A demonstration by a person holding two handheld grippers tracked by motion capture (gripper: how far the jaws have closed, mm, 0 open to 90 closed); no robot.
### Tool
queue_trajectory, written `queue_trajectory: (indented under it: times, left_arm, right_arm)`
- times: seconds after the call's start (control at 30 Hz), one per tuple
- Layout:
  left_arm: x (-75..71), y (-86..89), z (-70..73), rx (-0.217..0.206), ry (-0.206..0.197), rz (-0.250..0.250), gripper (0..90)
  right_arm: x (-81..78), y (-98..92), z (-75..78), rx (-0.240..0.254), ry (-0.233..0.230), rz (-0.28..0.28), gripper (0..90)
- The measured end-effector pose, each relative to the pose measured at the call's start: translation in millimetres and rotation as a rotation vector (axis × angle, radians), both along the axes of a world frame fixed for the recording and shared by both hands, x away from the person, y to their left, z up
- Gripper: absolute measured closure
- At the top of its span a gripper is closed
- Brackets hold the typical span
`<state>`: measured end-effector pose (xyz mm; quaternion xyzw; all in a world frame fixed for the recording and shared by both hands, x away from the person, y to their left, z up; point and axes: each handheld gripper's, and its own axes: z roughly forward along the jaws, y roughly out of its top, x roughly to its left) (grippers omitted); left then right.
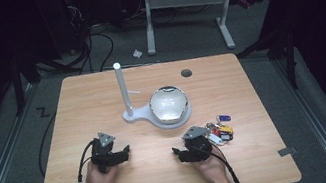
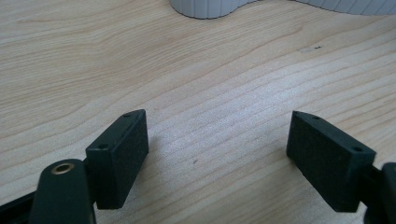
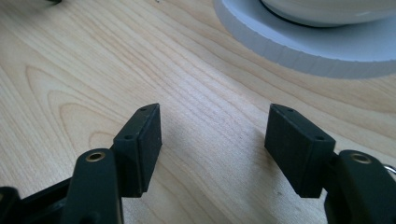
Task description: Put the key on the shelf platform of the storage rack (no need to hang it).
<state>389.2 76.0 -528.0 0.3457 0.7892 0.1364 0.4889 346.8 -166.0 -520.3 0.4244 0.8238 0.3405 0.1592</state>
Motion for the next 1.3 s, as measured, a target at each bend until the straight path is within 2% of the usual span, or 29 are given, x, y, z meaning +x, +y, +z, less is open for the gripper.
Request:
queue_trajectory:
  times: [0.13, 0.2, 0.23, 0.4, 0.67, 0.9, 1.0, 1.3]
  left_arm:
    - [-0.1, -0.2, 0.1, -0.002, 0.002, 0.003, 21.2]
    - [0.0, 0.0, -0.1, 0.001, -0.001, 0.0, 21.2]
    - [0.0, 0.2, -0.3, 0.004, -0.004, -0.003, 21.1]
    - [-0.1, 0.0, 0.0, -0.001, 0.001, 0.001, 21.1]
    - [-0.3, 0.2, -0.1, 0.001, -0.001, -0.002, 21.1]
    - [-0.3, 0.1, -0.1, 0.0, -0.001, 0.0, 21.1]
    - [-0.3, 0.3, -0.2, 0.002, -0.002, -0.002, 21.1]
    - [-0.3, 0.2, -0.2, 0.002, -0.002, -0.002, 21.1]
  right_arm:
    - [0.2, -4.1, 3.3, 0.01, 0.019, -0.035, 41.6]
    - [-0.3, -6.1, 6.3, 0.017, 0.014, -0.043, 41.8]
    - [-1.4, -8.4, 10.3, 0.009, -0.002, -0.047, 42.1]
    - [-3.9, -20.0, 15.3, 0.023, 0.005, -0.073, 42.4]
    - [-7.2, -33.7, 23.0, 0.029, -0.012, -0.105, 42.9]
    - [-11.8, -56.9, 31.5, 0.053, -0.037, -0.162, 43.2]
    - [-12.6, -62.1, 33.2, 0.051, -0.045, -0.173, 43.3]
    - [-15.6, -89.3, 37.7, 0.061, -0.062, -0.254, 43.3]
